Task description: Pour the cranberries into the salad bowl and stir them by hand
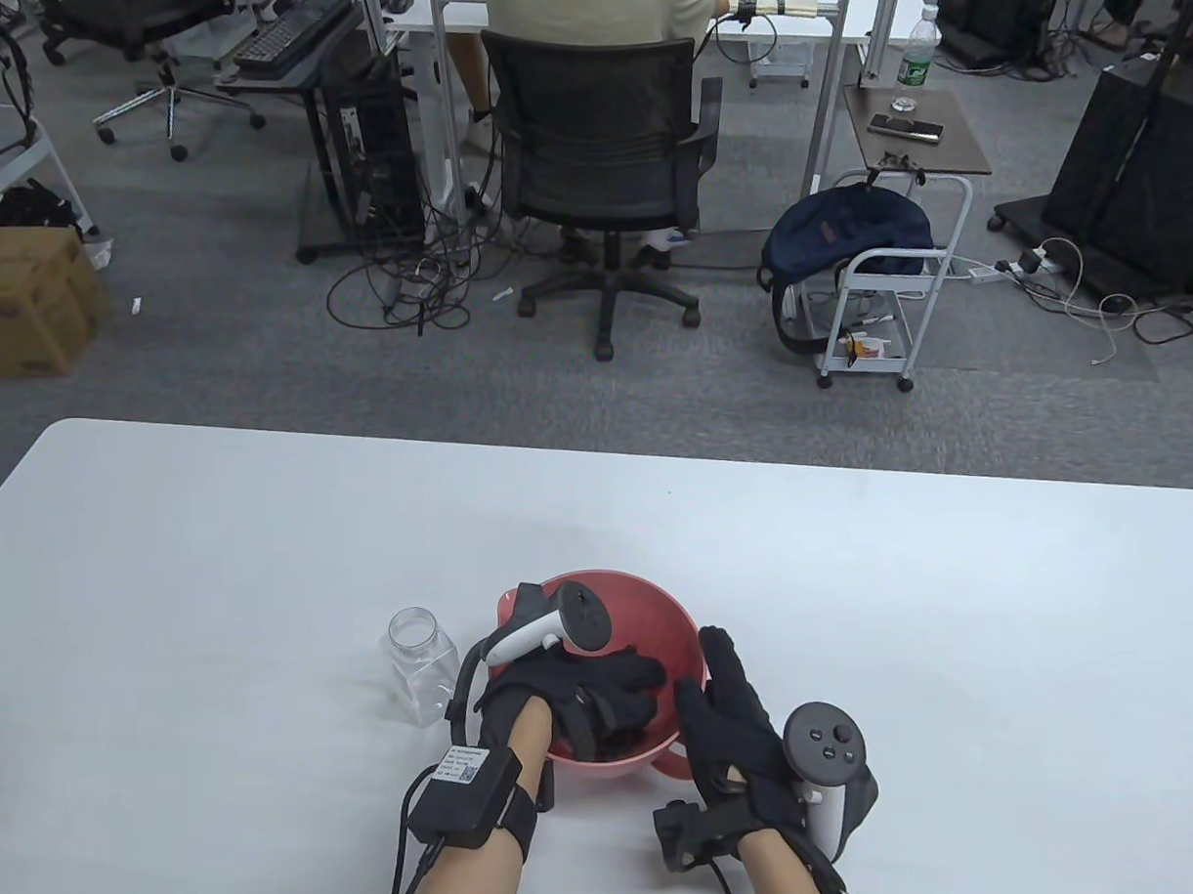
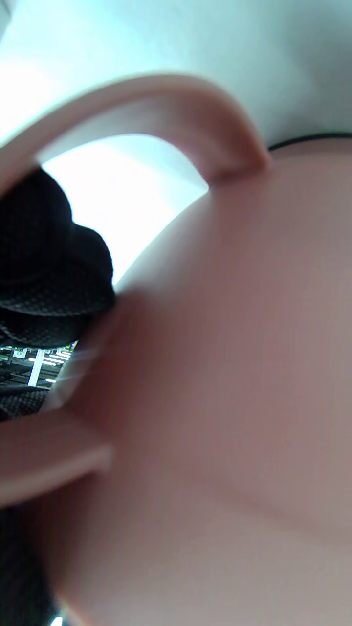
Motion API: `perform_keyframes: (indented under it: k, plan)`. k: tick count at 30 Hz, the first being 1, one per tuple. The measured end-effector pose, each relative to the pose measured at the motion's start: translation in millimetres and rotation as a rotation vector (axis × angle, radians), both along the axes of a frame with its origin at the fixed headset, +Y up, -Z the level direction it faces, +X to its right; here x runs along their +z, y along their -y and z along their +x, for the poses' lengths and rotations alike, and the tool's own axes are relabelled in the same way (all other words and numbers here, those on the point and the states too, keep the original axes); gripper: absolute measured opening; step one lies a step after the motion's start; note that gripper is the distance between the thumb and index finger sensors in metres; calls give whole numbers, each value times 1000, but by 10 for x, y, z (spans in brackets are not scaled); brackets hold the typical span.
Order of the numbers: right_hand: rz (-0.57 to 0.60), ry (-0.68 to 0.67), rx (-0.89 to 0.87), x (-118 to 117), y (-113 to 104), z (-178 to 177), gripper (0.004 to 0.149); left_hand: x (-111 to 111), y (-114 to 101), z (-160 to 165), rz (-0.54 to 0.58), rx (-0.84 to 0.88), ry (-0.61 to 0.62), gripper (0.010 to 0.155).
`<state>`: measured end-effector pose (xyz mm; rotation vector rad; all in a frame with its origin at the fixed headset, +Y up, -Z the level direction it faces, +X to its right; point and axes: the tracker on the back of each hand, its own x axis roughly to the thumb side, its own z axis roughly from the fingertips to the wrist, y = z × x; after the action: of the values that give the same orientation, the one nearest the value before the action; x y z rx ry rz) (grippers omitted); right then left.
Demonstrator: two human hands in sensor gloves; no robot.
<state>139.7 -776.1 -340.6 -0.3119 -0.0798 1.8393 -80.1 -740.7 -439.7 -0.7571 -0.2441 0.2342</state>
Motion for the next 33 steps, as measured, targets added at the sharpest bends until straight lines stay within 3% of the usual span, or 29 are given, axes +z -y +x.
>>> perform_keyframes:
  k: [6,19,33]
  plan:
    - [0,7,5,1,5,3,65,-9,-3,-20,2,33,-14,79]
    - [-1,24,-23,10,34,12,66,-31,20,-16,-39,-24,-47,87]
    - [-2,40,-35,26,48,-1,66,-33,28,-27,-40,-70,-72,75]
